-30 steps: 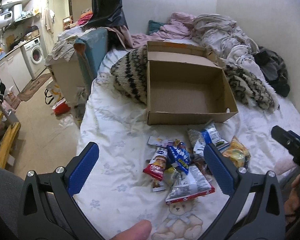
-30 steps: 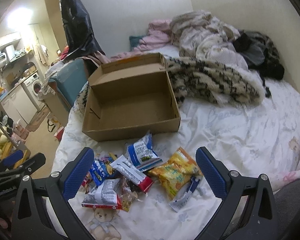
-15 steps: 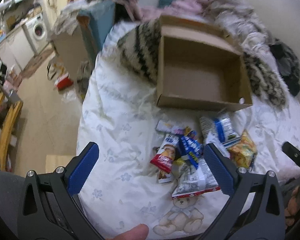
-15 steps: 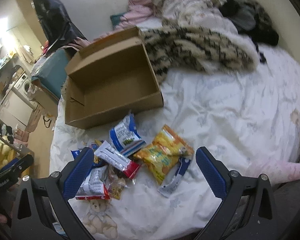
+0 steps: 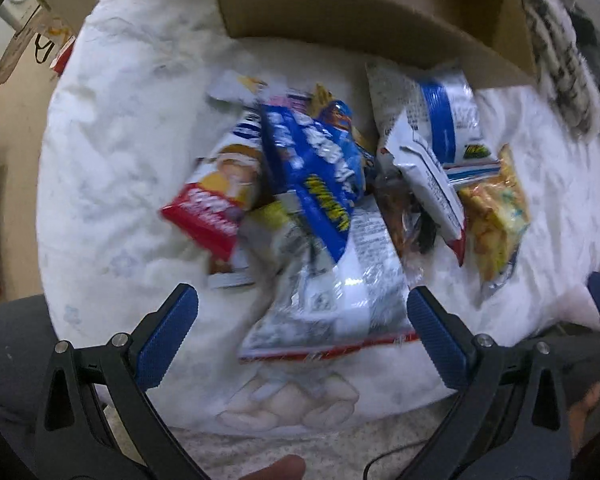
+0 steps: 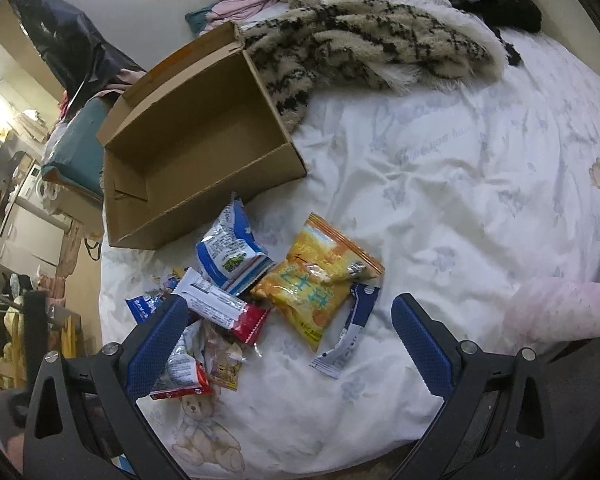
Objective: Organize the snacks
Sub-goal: 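Reach the left gripper down and grasp the white-and-red noodle bag, then lift the noodle bag with the left gripper while the right gripper grasps a blue candy bar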
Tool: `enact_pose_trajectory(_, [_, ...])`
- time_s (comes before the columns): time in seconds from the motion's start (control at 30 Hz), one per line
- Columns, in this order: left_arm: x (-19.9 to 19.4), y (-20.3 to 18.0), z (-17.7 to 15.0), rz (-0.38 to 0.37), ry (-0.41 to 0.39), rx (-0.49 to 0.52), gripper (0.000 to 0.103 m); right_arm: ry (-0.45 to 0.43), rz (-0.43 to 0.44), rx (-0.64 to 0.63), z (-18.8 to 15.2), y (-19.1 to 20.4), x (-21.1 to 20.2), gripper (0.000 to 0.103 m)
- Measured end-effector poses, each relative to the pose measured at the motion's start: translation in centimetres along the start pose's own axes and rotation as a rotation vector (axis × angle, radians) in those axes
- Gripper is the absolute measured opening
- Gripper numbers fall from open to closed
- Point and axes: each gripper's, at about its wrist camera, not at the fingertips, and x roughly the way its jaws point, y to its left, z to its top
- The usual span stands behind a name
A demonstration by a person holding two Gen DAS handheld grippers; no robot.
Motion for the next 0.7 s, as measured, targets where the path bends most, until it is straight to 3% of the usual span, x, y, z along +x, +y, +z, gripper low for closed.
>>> enact_pose_trajectory(0.13, [1.6,-1.8,0.2,0.04,0.027,0.046,0.103,0.004,-0.011,0.022,0.0,-0.4,0.1,0.103])
enact_pose_trajectory(0.3, [3.4,-2.2,0.3,0.068,0.074,0.033,0.103,-0.006,-0.001,0.015,0.0,-0.2,0.0,0.103])
enact_pose_trajectory(0.43, [4.0,-1.8,-0.1,0.012,0.101,0.008,0.07,-0.013,0.014,0.029,0.2,-0.2,-0.2,0.103])
enact_pose_trajectory(0.5, [3.9,-1.9,-0.6,0.004,0.092,0.012,0.064,-0.029,0.01,0.012,0.1,0.1,-0.5,0.103])
enact_pose_trajectory(0.57, [3.4,-1.5,-1.4,-0.012,0.087,0.022,0.049,-0.036,0.008,-0.01,0.2,0.5,-0.6,0.103])
enact_pose_trajectory(0.7, [1.7,-1.4,-2.8,-0.051,0.077,0.037,0.043,-0.037,0.016,-0.014,0.1,0.7,-0.6,0.103])
